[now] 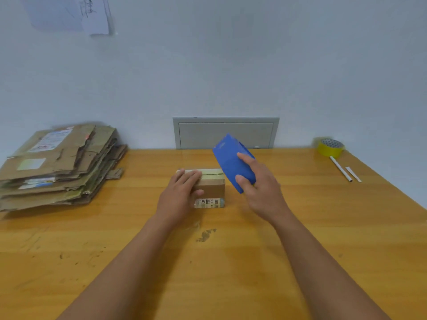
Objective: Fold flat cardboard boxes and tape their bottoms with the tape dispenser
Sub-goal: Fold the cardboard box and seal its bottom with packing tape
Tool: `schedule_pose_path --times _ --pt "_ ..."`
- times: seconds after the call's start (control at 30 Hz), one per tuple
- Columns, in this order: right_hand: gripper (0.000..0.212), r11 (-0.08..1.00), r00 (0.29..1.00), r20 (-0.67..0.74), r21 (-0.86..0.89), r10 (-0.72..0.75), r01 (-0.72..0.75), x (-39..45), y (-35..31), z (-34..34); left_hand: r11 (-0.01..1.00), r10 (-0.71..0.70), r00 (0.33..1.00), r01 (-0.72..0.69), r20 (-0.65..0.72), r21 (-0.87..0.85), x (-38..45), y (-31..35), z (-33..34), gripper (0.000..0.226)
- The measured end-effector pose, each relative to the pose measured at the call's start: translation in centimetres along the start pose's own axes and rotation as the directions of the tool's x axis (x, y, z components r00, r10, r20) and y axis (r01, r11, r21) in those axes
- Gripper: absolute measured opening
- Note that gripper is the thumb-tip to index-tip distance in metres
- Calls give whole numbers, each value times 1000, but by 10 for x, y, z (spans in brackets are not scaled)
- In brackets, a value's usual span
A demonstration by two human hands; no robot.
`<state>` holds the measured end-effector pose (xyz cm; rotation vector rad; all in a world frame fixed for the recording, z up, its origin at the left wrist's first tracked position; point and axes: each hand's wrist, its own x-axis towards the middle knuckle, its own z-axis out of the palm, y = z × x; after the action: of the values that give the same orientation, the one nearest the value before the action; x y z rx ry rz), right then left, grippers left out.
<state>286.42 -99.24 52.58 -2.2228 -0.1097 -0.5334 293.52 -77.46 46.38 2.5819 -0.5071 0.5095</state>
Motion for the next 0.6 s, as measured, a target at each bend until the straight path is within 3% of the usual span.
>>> schedule_pose_path --times 0.1,0.27,0.47,0.6 --pt "44 959 999 8 281 -39 35 22 -20 3 1000 9 1000 -9 3 6 0 -5 -2 49" --pt "39 826 999 -26 563 -19 31 52 -36 15 996 74 997 -74 -15 -42 0 -12 -7 49" --pt "52 829 998 38 559 -43 14 64 -23 29 990 16 1000 -16 2 -141 -2 -16 -3 58" --pt "51 888 998 65 460 -20 -12 71 -17 29 990 39 997 -47 -61 -131 -3 -12 0 54"
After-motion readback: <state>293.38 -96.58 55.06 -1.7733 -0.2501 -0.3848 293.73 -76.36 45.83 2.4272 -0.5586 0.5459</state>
